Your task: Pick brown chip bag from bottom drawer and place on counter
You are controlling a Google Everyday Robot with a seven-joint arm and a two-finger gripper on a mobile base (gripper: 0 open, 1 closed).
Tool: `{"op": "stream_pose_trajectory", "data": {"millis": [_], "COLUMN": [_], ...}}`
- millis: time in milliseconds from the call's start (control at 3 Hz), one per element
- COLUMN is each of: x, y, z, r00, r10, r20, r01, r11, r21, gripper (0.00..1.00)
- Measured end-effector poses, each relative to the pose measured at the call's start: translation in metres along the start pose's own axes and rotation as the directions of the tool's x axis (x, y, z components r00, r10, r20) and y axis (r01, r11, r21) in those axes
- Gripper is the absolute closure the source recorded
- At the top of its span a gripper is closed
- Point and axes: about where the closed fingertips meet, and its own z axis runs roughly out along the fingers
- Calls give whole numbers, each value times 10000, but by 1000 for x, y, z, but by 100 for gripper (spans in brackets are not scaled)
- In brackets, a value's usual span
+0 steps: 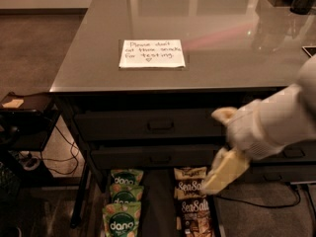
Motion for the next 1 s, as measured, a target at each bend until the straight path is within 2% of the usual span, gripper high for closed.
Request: {"op": "stream_pose_trajectory", "data": {"millis": [333, 667, 1000], "x": [11, 12, 44], "y": [24, 22, 21], "z": [73, 81, 101], "r00": [9967, 9963, 9999], "r10": [344, 378, -28], "r20": [730, 773, 146], "r01": [-302, -348, 33], "r11": [9979, 9986, 9995], "r21": [-578, -388, -306], "gripper": [0, 0, 0]}}
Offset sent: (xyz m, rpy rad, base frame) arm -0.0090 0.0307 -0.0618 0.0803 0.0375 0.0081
